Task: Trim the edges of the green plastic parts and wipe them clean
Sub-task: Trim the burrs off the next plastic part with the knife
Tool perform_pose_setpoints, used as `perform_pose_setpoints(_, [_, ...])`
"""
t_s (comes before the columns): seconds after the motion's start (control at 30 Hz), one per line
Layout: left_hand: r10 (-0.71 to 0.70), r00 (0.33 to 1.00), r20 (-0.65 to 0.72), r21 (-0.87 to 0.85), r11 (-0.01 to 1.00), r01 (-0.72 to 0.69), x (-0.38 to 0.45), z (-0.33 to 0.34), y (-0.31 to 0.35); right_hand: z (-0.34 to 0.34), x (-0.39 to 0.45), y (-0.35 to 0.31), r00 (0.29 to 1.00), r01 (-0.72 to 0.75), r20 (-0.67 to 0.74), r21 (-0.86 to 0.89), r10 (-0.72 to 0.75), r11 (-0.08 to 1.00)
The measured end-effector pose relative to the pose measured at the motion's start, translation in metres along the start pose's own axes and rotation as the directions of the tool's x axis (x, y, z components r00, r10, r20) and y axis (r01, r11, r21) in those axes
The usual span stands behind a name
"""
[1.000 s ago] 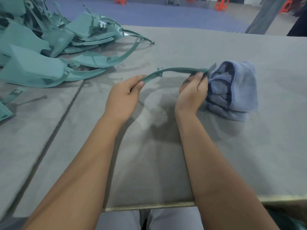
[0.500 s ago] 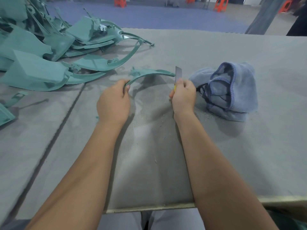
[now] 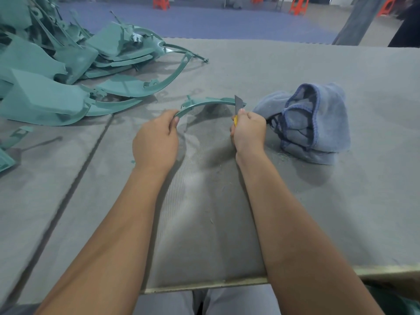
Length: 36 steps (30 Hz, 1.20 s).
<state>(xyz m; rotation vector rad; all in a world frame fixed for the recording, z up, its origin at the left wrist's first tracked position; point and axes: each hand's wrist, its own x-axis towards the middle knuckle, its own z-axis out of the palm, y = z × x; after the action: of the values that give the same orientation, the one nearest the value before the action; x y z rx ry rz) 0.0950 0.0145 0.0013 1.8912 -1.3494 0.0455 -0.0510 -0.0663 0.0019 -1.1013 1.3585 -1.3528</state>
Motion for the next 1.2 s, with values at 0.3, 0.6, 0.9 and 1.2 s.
perform_pose_setpoints(0.3, [0.019, 1.0, 0.008, -0.002, 1.0, -0.019, -0.003, 0.005, 0.003, 0.018, -0.024, -0.004, 0.97, 0.061, 0.237, -0.023, -0.054, 0.998])
perform_pose_setpoints(0.6, [-0.021, 1.0, -0.007, -0.037, 0.999, 0.021, -0.002, 0.005, 0.0, 0.002, 0.005, 0.007, 0.996, -0.015, -0.088, -0.013, 0.014, 1.0])
perform_pose_setpoints(0.9, [-0.004, 0.999, 0.048, -0.013, 1.0, 0.005, -0.005, 0.007, 0.004, 0.003, 0.002, 0.004, 0.99, -0.077, 0.118, -0.002, 0.077, 0.997])
perform_pose_setpoints(1.2, [0.035, 0.999, 0.027, -0.031, 0.999, -0.034, -0.006, 0.009, 0.008, 0.009, -0.014, -0.002, 0.999, 0.017, 0.032, 0.07, -0.02, 0.997])
